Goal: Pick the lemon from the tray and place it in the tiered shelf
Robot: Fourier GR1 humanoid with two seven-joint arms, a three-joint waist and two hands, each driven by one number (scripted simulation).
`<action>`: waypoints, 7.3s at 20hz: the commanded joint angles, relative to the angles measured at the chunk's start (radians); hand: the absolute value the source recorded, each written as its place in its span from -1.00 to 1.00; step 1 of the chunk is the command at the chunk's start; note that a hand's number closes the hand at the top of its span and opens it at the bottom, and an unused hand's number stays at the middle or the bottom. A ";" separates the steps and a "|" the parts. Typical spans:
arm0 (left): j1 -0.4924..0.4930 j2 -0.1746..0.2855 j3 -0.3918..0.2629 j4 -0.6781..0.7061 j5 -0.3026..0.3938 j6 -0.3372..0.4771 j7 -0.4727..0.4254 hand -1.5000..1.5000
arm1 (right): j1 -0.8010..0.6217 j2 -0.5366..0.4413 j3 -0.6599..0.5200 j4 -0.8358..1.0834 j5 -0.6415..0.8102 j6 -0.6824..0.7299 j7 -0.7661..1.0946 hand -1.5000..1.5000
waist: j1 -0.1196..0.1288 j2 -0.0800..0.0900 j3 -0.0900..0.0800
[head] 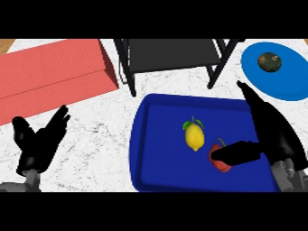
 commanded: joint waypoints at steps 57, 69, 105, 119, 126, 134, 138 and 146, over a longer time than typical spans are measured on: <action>-0.001 -0.083 0.097 0.095 -0.100 -0.072 -0.020 0.00 | 0.007 0.610 -0.049 0.715 0.544 0.114 -0.238 1.00 | -0.011 0.001 0.000; -0.060 -0.097 0.085 0.137 -0.105 -0.094 -0.006 0.00 | -0.283 0.612 0.239 0.609 0.201 0.158 -0.328 1.00 | 0.025 0.007 0.000; 0.012 -0.087 0.123 0.002 -0.112 -0.095 0.076 0.00 | -1.090 0.400 -0.478 0.703 0.242 0.330 -0.171 1.00 | -0.001 0.001 0.000; -0.076 -0.134 0.126 0.119 -0.148 -0.091 0.036 0.00 | -1.188 0.400 -0.494 1.129 0.301 0.296 -0.486 1.00 | 0.004 0.009 -0.001; -0.053 -0.144 0.124 0.124 -0.160 -0.114 -0.007 0.00 | -1.194 0.411 -0.503 1.288 0.363 0.178 -0.601 1.00 | 0.008 0.010 -0.002; -0.079 -0.133 0.152 0.139 -0.155 -0.119 0.002 0.00 | -1.236 0.424 -0.556 1.425 0.354 0.112 -0.747 1.00 | 0.011 0.013 -0.002; -0.031 -0.127 0.144 0.057 -0.147 -0.120 0.070 0.00 | -1.256 0.368 -0.570 1.449 0.357 0.156 -0.777 1.00 | 0.010 0.007 -0.001; -0.050 -0.134 0.163 0.129 -0.157 -0.125 0.018 0.00 | -1.274 0.413 -0.642 1.498 0.326 0.033 -0.729 1.00 | 0.012 0.014 -0.001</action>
